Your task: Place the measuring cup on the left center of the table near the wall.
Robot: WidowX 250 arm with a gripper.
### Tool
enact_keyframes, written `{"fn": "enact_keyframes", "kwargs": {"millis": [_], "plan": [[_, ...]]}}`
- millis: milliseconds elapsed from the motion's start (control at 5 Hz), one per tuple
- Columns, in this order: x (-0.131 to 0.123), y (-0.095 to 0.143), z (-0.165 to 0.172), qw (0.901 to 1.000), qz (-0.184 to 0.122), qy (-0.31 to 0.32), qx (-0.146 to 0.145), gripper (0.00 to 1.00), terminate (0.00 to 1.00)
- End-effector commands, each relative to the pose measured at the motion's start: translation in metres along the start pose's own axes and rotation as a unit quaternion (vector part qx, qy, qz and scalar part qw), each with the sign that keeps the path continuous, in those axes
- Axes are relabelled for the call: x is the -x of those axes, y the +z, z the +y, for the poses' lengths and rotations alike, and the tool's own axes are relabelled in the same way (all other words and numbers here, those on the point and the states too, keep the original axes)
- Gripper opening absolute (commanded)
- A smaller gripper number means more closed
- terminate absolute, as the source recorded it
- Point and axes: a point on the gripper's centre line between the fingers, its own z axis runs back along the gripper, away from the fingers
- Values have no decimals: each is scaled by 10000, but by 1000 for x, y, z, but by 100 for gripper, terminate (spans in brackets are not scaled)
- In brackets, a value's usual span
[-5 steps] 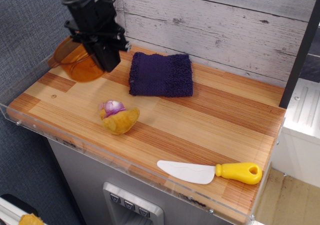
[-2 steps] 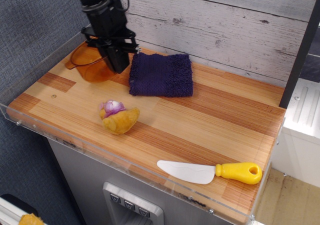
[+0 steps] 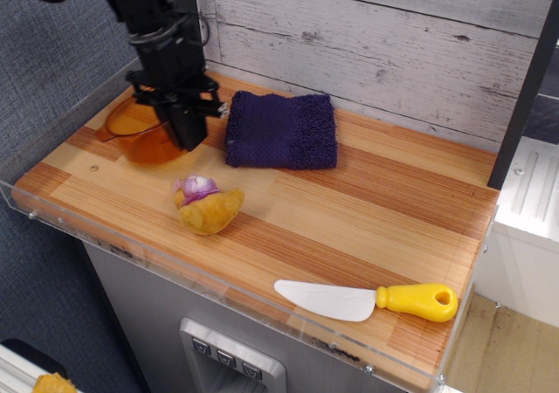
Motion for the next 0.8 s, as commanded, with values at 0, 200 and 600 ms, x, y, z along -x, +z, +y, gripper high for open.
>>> {"fn": "enact_keyframes", "kwargs": {"millis": [0, 200, 600], "plan": [[14, 11, 8, 9999, -87, 70, -9, 100, 0], [10, 17, 9, 9999, -164, -4, -11, 100, 0], [-1, 37, -5, 9990, -417, -137, -40, 100, 0]]}}
